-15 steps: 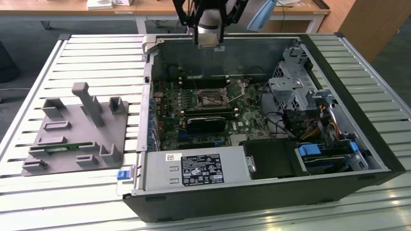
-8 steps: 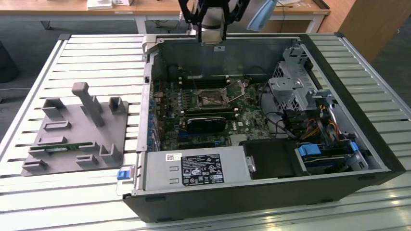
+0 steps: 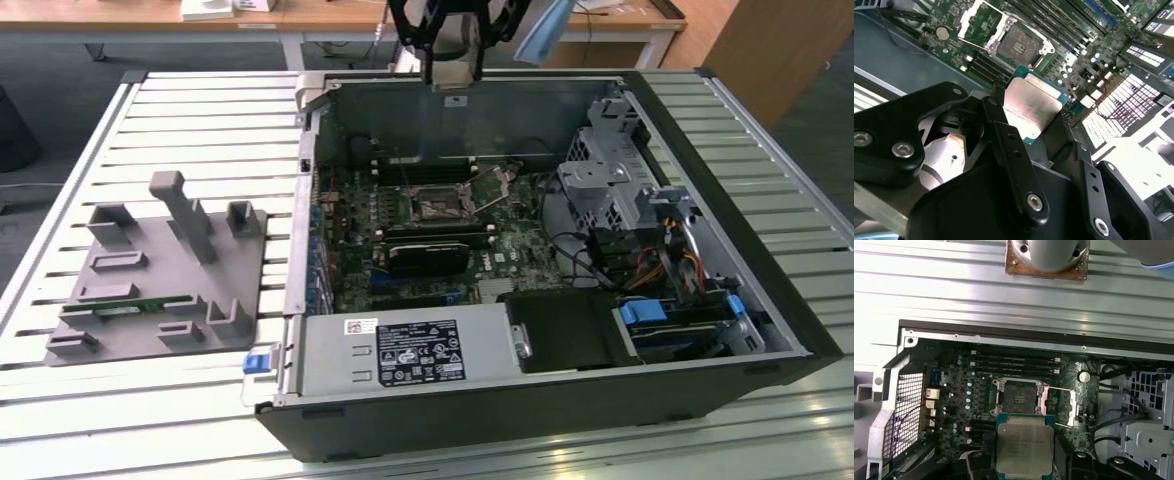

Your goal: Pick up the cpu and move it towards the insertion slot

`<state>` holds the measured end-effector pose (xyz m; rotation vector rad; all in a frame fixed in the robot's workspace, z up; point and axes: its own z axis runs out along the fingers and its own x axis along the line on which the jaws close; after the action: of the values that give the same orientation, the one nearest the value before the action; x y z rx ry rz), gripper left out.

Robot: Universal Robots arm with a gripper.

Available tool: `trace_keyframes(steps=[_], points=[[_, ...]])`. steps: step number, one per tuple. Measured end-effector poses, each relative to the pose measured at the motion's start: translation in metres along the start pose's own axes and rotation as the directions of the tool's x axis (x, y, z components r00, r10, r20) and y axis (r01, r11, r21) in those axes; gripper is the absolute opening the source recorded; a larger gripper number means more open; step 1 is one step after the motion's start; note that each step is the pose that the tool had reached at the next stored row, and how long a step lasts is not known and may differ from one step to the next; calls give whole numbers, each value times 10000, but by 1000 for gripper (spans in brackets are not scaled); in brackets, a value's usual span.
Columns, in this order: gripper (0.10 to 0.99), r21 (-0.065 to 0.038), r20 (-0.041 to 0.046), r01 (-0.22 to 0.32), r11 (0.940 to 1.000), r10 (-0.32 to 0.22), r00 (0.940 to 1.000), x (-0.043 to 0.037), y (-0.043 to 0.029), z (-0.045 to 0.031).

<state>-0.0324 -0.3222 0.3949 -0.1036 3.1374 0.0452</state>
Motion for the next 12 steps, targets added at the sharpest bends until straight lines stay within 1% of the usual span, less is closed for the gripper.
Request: trace_keyframes(steps=[8, 12], points=[[549, -3, 3, -31, 10000, 31, 10000, -173, 2, 21], [549, -1, 2, -49, 10000, 49, 10000, -240, -2, 29]])
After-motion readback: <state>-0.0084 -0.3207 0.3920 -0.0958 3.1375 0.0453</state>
